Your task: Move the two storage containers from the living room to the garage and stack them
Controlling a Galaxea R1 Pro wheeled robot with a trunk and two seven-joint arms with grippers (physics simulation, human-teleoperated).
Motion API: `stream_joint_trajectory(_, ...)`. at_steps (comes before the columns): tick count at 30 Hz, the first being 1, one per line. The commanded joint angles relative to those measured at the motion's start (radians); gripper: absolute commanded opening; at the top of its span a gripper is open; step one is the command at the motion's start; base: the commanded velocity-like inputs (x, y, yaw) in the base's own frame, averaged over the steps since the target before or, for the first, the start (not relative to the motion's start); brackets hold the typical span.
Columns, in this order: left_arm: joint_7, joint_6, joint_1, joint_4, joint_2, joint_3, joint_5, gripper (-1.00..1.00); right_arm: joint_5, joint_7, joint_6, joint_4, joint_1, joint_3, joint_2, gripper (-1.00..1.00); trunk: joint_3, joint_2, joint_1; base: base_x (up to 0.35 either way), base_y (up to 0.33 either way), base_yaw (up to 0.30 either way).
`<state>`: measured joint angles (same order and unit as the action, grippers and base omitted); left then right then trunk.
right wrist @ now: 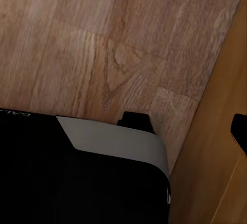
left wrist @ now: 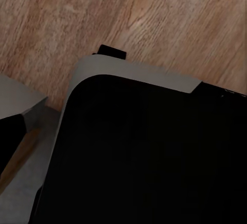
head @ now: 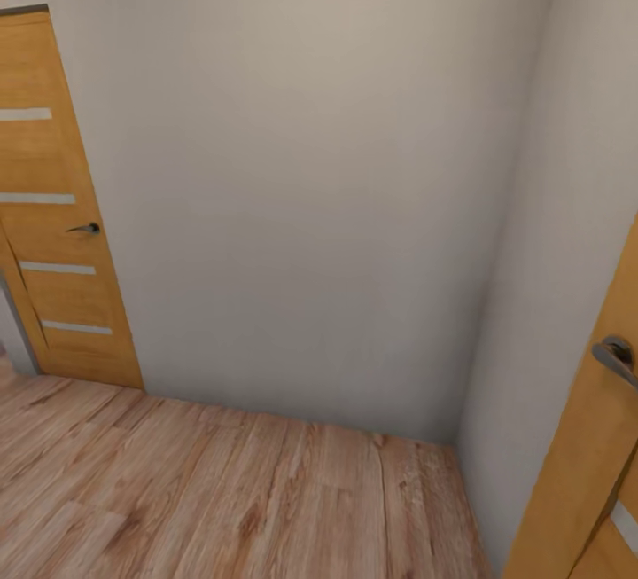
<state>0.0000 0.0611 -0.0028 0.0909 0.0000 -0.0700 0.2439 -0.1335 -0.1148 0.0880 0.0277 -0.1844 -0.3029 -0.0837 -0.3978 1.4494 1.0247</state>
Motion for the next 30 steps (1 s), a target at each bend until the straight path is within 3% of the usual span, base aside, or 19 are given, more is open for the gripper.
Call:
stream_joint_trajectory(1, 0.000, 0.002, 0.000, 0.000, 0.000, -0.007, 0.000, 1.00, -0.010, -0.002, 0.006, 0.003, -0.001, -0.008, -0.001, 1.00, -0.001, 0.001, 0.000, 0.175, 0.000, 0.004)
stream_joint_trajectory(30, 0.000, 0.002, 0.000, 0.001, 0.002, -0.007, 0.000, 1.00, -0.009, -0.002, 0.009, 0.003, -0.001, -0.010, 0.001, 1.00, -0.001, 0.001, 0.000, 0.240, 0.000, 0.000)
